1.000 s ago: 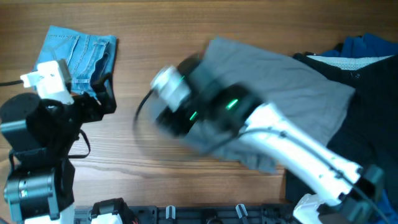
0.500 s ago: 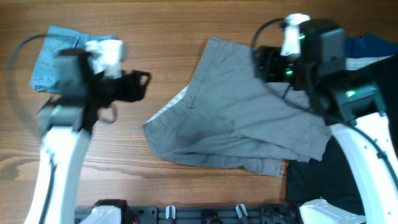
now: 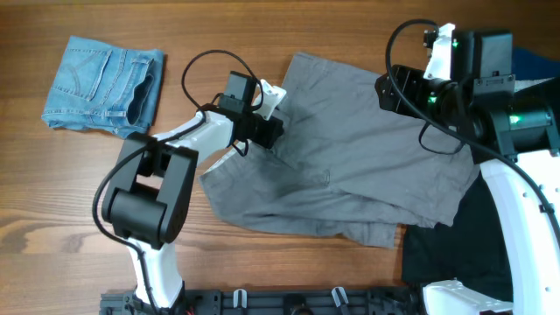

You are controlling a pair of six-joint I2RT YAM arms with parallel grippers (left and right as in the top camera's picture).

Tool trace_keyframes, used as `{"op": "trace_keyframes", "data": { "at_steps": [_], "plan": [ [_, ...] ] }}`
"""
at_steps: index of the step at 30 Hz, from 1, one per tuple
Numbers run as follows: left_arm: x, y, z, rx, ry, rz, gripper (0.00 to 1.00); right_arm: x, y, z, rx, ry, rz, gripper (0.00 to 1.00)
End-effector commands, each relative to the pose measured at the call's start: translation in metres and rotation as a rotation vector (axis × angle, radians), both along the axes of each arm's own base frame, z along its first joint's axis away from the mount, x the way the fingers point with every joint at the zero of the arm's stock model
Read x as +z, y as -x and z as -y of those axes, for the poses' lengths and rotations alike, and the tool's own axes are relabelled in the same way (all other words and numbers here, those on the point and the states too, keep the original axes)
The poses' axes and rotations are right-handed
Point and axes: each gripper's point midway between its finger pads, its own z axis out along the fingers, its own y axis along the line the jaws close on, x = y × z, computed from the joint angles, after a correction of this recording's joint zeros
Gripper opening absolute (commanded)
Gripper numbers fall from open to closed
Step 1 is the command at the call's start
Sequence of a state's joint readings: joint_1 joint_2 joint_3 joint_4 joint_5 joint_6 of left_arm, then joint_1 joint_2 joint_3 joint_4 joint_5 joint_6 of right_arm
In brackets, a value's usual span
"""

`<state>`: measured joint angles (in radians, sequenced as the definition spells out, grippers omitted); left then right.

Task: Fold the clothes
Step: 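Lift the grey shorts with the right gripper and drag them to table center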

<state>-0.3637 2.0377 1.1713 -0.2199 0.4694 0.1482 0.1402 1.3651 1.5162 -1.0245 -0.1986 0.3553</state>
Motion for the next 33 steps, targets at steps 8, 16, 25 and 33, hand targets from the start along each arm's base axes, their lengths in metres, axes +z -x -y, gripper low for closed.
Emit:
{"op": "trace_keyframes", "data": {
  "at_steps": [8, 16, 25, 33],
  "plan": [
    [-0.068, -0.055, -0.212, 0.943, -0.360, -0.103, 0.04, -0.033, -0.007, 0.005, -0.027, 0.031, -0.122, 0.66],
    [-0.002, -0.094, -0.271, 0.914, 0.047, -0.123, 0.11, -0.089, -0.005, 0.008, -0.037, 0.075, -0.284, 0.67],
    [0.110, -0.084, -0.259, 0.840, 0.075, 0.040, 0.31, -0.195, -0.011, -0.024, 0.142, 0.028, -0.528, 0.57],
    [0.170, -0.011, -0.245, 0.766, 0.010, -0.007, 0.48, -0.228, 0.008, -0.077, 0.451, -0.131, -0.600, 0.50]
  ]
}}
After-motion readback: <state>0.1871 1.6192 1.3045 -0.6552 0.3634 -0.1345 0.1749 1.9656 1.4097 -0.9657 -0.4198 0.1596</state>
